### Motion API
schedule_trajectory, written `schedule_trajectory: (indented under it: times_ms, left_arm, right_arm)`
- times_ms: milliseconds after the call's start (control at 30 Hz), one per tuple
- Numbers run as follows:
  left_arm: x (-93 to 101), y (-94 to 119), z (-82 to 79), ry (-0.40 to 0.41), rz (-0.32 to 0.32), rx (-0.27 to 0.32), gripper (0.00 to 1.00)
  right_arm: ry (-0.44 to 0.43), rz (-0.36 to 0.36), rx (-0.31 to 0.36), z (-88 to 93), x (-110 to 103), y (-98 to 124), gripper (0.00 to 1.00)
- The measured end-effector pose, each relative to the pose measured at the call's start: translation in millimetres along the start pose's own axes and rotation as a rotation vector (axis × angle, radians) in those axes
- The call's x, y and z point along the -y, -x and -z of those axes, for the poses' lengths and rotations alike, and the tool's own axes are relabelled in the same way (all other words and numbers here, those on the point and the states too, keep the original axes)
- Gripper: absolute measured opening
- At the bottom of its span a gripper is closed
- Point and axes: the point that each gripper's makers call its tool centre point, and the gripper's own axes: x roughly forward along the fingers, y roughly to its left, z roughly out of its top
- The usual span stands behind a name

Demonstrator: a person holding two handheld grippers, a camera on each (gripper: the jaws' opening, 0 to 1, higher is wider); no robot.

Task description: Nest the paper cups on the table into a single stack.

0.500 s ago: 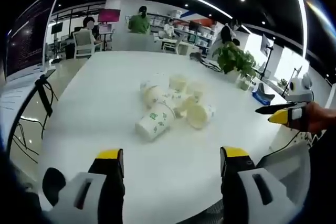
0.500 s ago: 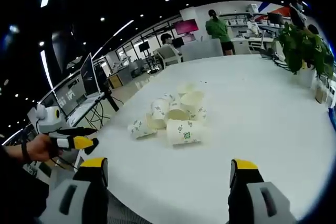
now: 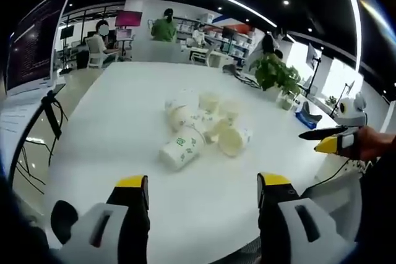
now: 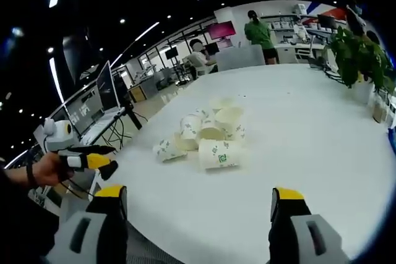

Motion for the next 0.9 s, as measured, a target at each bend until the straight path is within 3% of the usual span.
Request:
schedule_trajectory:
  times_ms: [367, 900]
  left_arm:
    - [1.3, 2.3, 8.5, 0.021, 0.003, 0.001, 0.70]
    - [-3.8, -0.6, 5.1, 0.022, -0.006, -0.003, 0.70]
  right_arm:
    - [-0.014, 0.011, 0.001, 4.0, 0.8, 7.3, 0.97]
    - [-0.028, 0.014, -0.001, 6.0, 2.7, 5.4, 0.97]
